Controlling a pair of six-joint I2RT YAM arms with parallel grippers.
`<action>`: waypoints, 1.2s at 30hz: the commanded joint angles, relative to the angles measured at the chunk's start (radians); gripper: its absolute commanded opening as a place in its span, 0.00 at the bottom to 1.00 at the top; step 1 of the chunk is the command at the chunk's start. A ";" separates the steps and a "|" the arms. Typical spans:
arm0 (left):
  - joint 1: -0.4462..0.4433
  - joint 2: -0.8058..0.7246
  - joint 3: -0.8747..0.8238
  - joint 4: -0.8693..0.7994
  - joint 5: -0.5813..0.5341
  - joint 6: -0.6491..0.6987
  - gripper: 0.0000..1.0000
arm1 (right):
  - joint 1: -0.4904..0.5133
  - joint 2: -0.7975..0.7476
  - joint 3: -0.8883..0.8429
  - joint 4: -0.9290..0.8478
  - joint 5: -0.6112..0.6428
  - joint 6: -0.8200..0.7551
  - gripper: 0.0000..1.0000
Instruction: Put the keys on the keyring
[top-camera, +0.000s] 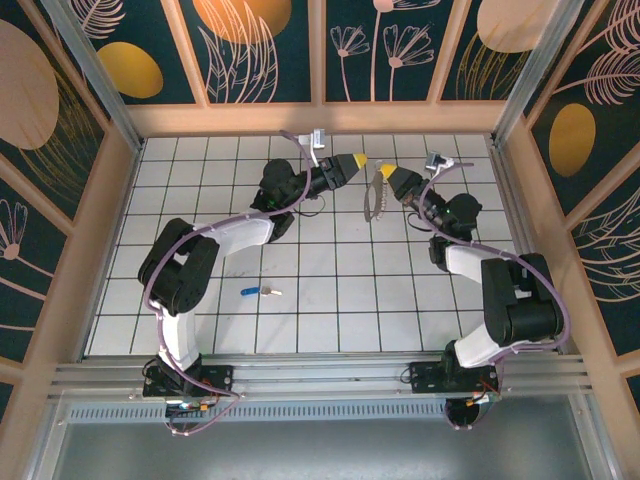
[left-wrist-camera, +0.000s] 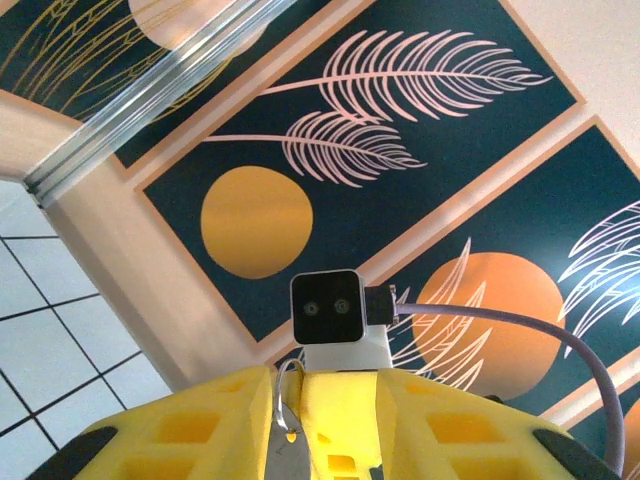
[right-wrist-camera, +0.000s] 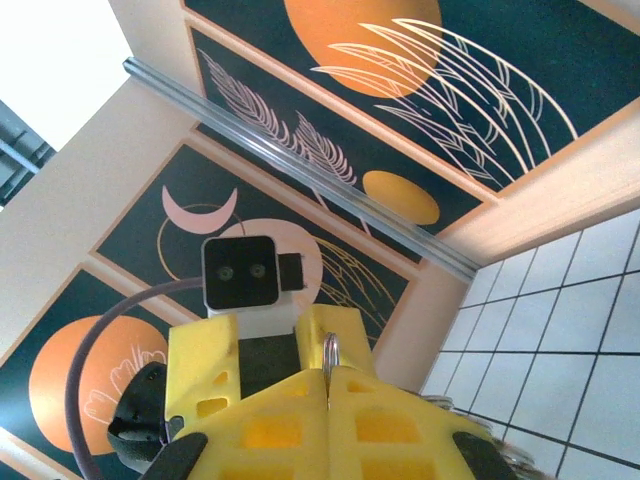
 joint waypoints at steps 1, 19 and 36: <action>-0.009 0.015 -0.010 0.101 0.002 -0.049 0.33 | 0.014 0.017 0.038 0.109 0.017 0.021 0.00; -0.022 0.033 -0.021 0.120 0.002 -0.056 0.34 | 0.031 0.039 0.054 0.167 0.030 0.056 0.00; -0.039 0.046 -0.009 0.142 0.002 -0.061 0.28 | 0.049 0.060 0.064 0.167 0.032 0.058 0.00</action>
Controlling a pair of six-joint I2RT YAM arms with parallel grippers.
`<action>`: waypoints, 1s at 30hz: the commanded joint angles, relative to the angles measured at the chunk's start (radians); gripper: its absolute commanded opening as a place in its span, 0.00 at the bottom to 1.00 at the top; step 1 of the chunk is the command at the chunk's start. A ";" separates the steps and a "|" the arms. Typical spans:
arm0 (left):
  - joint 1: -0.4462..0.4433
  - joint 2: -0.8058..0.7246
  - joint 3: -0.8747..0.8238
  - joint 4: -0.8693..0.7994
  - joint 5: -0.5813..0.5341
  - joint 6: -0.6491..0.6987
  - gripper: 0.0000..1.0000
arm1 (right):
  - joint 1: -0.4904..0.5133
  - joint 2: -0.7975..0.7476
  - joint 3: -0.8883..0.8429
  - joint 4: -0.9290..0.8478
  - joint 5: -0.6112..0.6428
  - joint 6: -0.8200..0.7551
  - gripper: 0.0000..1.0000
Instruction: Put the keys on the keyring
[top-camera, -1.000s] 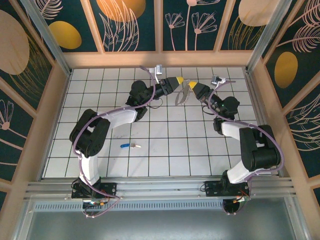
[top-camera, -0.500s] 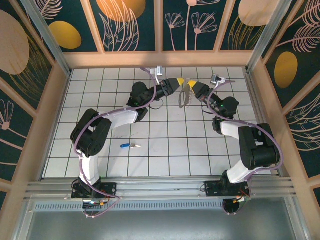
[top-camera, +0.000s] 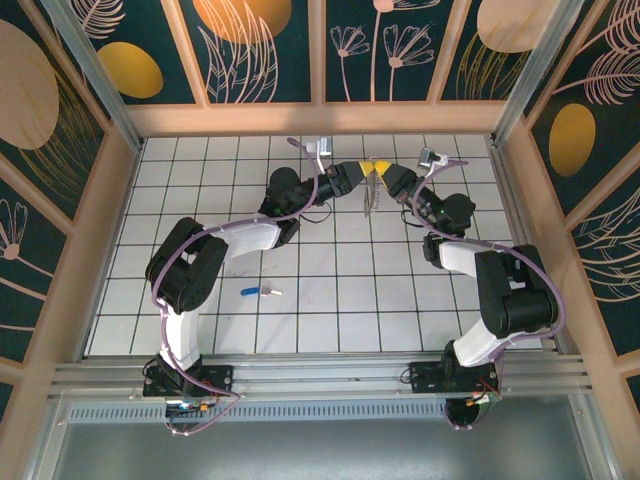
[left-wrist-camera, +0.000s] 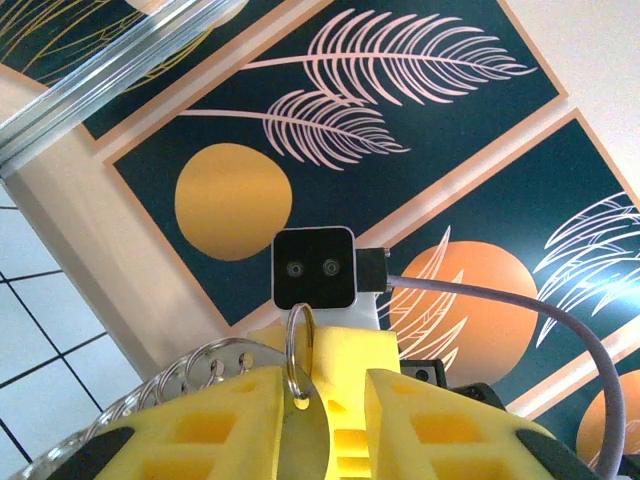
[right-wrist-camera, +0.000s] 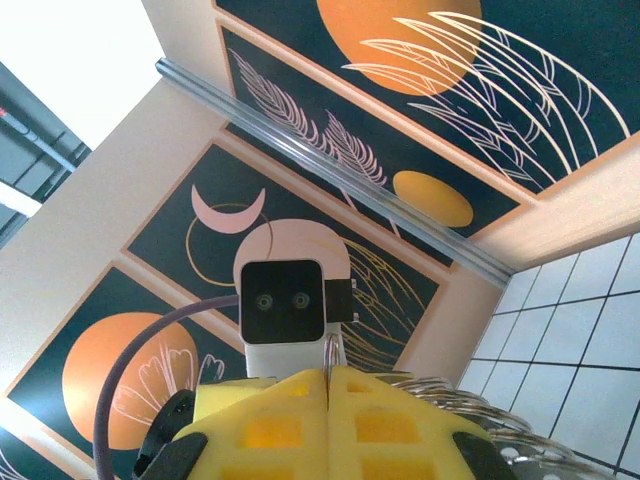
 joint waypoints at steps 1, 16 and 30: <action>-0.003 0.011 0.006 0.068 0.001 -0.005 0.28 | 0.011 0.007 0.035 0.073 0.011 0.010 0.00; -0.003 0.021 0.015 0.075 -0.007 0.005 0.13 | 0.015 0.012 0.031 0.067 0.002 0.006 0.00; -0.004 0.032 0.024 0.095 -0.017 0.009 0.19 | 0.019 0.001 0.028 0.044 -0.008 -0.008 0.00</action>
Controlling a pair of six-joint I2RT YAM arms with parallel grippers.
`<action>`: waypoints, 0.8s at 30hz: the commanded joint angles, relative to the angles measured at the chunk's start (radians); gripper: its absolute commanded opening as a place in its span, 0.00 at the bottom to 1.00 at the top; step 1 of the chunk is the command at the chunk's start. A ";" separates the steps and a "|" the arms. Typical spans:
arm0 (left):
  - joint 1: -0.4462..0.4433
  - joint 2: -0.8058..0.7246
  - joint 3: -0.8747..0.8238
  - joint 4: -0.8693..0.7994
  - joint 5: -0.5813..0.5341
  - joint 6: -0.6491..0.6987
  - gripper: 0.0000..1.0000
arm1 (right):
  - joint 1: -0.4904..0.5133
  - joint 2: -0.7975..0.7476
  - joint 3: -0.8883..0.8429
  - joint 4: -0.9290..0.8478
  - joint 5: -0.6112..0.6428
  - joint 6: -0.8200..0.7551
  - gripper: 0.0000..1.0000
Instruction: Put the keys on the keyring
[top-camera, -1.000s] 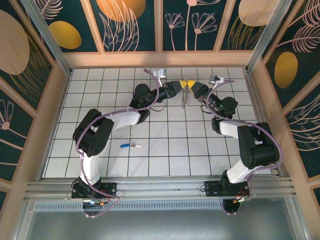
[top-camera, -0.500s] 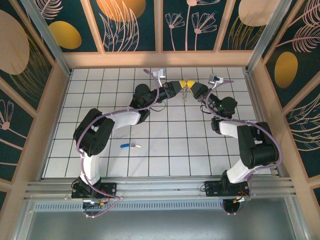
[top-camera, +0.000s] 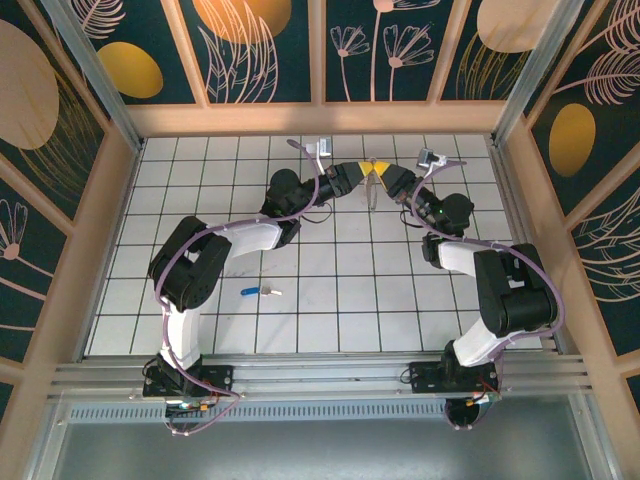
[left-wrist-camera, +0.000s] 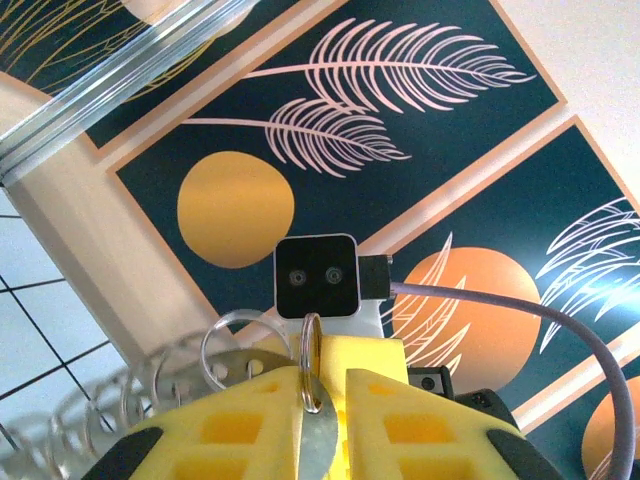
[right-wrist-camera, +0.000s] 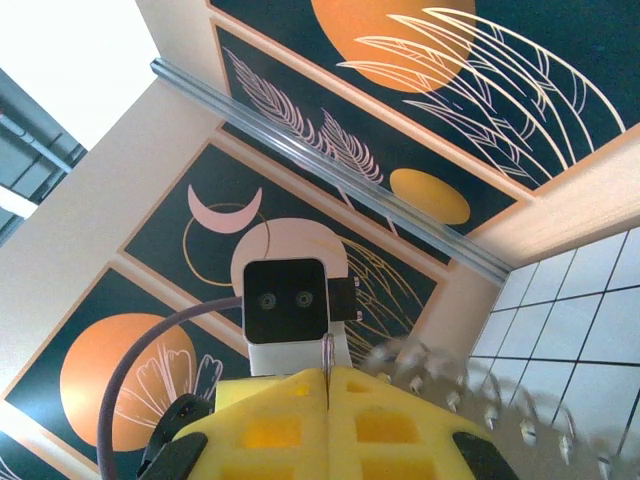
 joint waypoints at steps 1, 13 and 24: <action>-0.004 0.010 0.024 0.058 -0.002 0.011 0.19 | 0.014 -0.006 0.028 0.047 -0.012 -0.007 0.00; -0.004 0.014 0.024 0.073 0.011 0.021 0.00 | 0.011 -0.007 0.024 0.041 -0.022 -0.013 0.00; -0.004 -0.030 0.044 -0.080 0.082 0.165 0.00 | -0.114 -0.166 -0.054 -0.096 -0.054 -0.084 0.42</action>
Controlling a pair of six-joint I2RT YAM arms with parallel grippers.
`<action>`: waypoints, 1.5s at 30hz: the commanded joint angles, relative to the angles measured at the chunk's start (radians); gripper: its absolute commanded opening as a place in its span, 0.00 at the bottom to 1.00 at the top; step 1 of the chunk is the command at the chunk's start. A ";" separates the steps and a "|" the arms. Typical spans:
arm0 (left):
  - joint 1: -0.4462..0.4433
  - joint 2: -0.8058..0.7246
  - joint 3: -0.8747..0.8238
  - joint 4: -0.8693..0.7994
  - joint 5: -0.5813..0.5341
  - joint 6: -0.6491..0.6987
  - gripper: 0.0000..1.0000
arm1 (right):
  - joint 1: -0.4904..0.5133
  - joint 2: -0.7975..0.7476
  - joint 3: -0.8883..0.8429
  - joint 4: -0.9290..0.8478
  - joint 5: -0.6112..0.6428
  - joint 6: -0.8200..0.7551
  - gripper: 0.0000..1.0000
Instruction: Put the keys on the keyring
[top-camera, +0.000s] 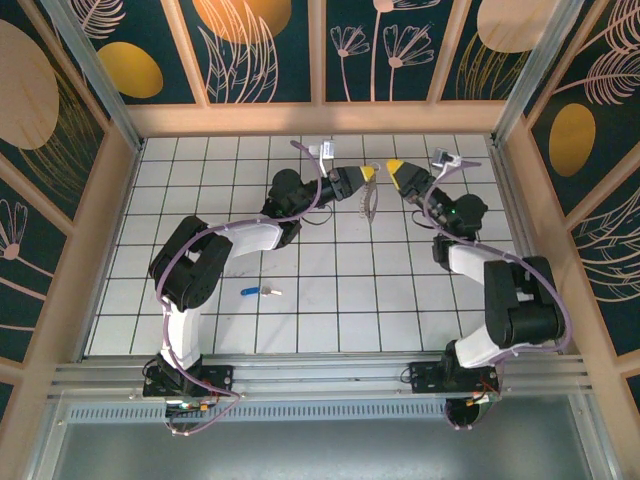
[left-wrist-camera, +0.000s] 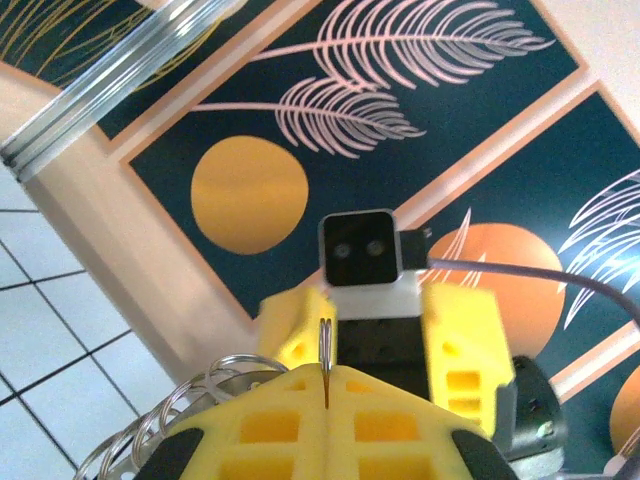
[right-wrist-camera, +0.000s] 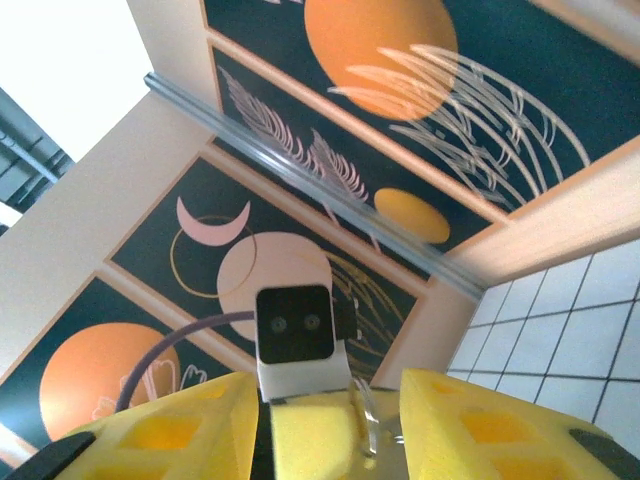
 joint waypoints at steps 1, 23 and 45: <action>-0.004 -0.036 0.054 -0.053 0.062 0.093 0.00 | -0.030 -0.076 -0.022 -0.041 -0.029 -0.060 0.42; -0.004 -0.032 0.155 -0.237 0.209 0.193 0.00 | -0.013 -0.106 -0.032 -0.126 -0.097 -0.145 0.37; -0.003 -0.036 0.158 -0.227 0.204 0.188 0.00 | 0.003 -0.077 -0.040 -0.101 -0.101 -0.144 0.00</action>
